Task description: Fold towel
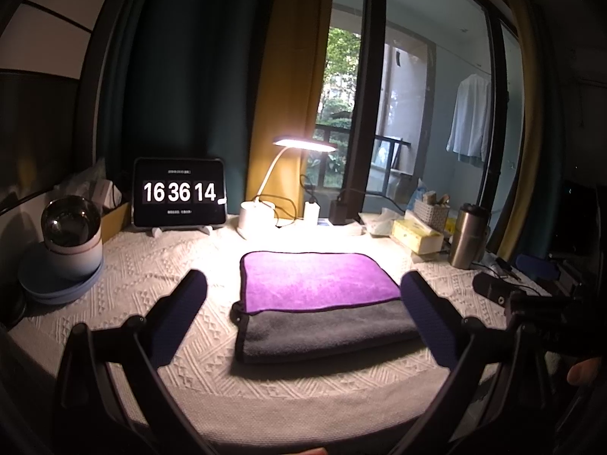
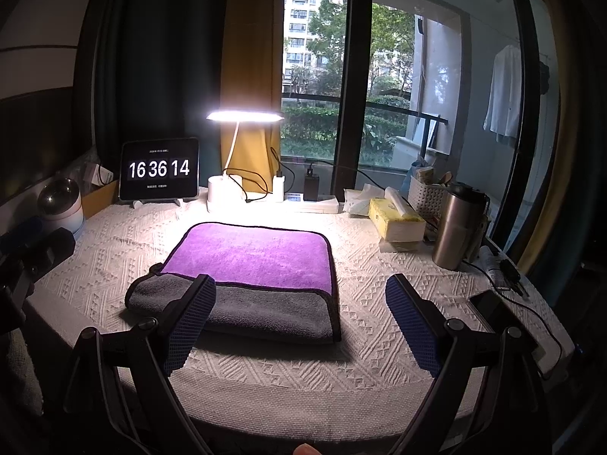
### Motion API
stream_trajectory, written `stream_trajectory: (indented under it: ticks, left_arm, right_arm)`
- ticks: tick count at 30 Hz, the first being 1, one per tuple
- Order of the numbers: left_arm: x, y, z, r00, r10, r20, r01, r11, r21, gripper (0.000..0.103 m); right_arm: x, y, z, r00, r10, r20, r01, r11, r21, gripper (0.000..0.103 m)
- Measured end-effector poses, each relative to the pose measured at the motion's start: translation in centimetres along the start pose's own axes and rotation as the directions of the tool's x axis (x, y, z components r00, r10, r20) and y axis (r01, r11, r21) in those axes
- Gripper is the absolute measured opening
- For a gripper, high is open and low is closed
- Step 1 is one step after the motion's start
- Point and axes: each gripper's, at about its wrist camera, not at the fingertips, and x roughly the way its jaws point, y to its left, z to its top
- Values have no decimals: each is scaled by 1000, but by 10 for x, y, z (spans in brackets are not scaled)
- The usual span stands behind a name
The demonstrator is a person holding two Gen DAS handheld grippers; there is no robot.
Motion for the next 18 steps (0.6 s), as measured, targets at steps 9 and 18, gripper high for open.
stream_trajectory:
  ticks: [9,18]
  left_arm:
    - [0,2,0,1000,7,3,-7,1000,-4,102]
    - [12,3,-1,1000,10,-22,-10,1000,-11,102]
  right_arm:
    - [1,0,0,1000,1,-1,-1,1000,2,93]
    - [8,-2,0,1000,4,-10,-4,1000,12,93]
